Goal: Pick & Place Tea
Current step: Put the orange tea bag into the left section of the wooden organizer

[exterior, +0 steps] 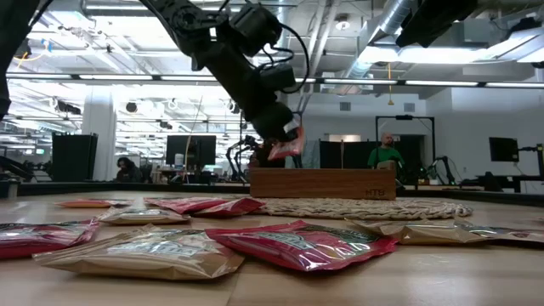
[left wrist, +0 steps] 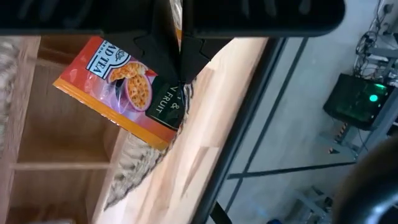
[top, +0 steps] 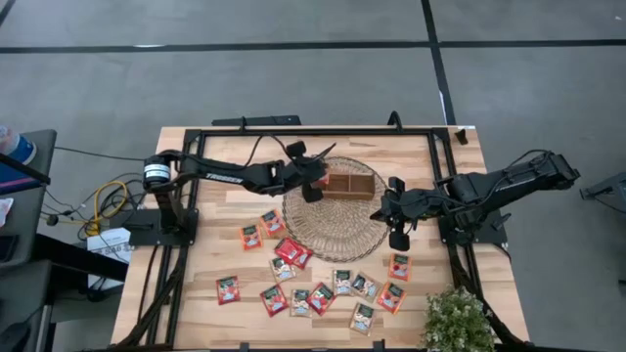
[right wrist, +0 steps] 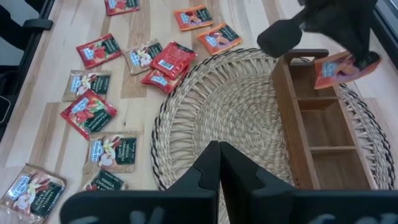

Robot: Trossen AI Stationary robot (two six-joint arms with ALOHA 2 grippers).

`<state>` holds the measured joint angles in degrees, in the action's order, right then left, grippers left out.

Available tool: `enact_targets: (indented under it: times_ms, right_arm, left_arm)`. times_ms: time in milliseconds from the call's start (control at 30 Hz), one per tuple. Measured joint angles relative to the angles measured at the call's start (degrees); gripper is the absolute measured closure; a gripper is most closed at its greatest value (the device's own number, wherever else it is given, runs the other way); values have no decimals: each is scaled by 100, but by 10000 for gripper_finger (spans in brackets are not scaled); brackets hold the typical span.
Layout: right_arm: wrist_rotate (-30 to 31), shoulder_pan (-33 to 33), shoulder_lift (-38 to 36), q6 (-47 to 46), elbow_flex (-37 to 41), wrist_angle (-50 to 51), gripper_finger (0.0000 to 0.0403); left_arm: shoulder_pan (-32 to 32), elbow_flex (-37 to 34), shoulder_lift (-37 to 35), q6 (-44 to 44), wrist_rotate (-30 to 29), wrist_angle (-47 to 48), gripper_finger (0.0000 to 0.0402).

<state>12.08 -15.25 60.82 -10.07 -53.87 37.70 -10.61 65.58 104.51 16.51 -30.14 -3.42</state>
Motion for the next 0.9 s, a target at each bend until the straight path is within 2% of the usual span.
enact_targets:
  times_ms: [100, 367, 533, 733, 900]
  right_arm:
    - [0, 0, 0, 0, 0, 2, 403]
    - [-7, 0, 0, 0, 0, 4, 403]
    - [-8, 0, 0, 0, 0, 4, 403]
    - [-9, 0, 0, -2, 0, 4, 403]
    - [-9, 0, 0, -2, 0, 4, 403]
  left_arm:
    - [0, 4, 61, 2, -55, 33, 401]
    - [-2, 7, 61, 192, -768, 92, 401]
    - [13, 7, 59, -61, -756, 149, 401]
    - [13, 7, 59, -443, -207, 157, 401]
    - [13, 7, 59, -676, -113, 206, 401]
